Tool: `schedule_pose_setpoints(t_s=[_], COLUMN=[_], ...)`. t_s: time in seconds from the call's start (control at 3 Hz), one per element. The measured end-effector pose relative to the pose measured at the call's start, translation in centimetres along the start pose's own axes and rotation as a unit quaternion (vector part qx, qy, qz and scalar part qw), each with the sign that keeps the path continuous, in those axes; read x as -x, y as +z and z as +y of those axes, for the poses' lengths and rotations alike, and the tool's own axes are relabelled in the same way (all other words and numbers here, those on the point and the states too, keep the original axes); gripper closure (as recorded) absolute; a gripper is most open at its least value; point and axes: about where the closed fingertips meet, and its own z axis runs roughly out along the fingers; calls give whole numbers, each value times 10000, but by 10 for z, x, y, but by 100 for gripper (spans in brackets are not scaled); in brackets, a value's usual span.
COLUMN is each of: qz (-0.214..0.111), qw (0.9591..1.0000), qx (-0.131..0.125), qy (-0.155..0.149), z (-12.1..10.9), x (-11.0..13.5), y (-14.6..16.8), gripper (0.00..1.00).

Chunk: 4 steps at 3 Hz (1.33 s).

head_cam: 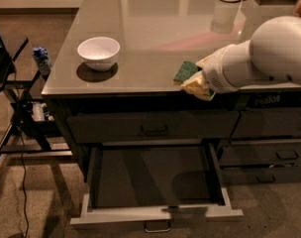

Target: Pick sponge from middle drawer and place on counter

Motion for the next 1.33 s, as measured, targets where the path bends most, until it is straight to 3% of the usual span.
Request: schedule_pose_setpoints(t_s=[0.67,1.33], qz=[-119,-273], qw=[9999,9986], qx=[46,448], qy=[22,108], z=[-10,-38], x=[10,36], y=[6,53], gripper=[100,100])
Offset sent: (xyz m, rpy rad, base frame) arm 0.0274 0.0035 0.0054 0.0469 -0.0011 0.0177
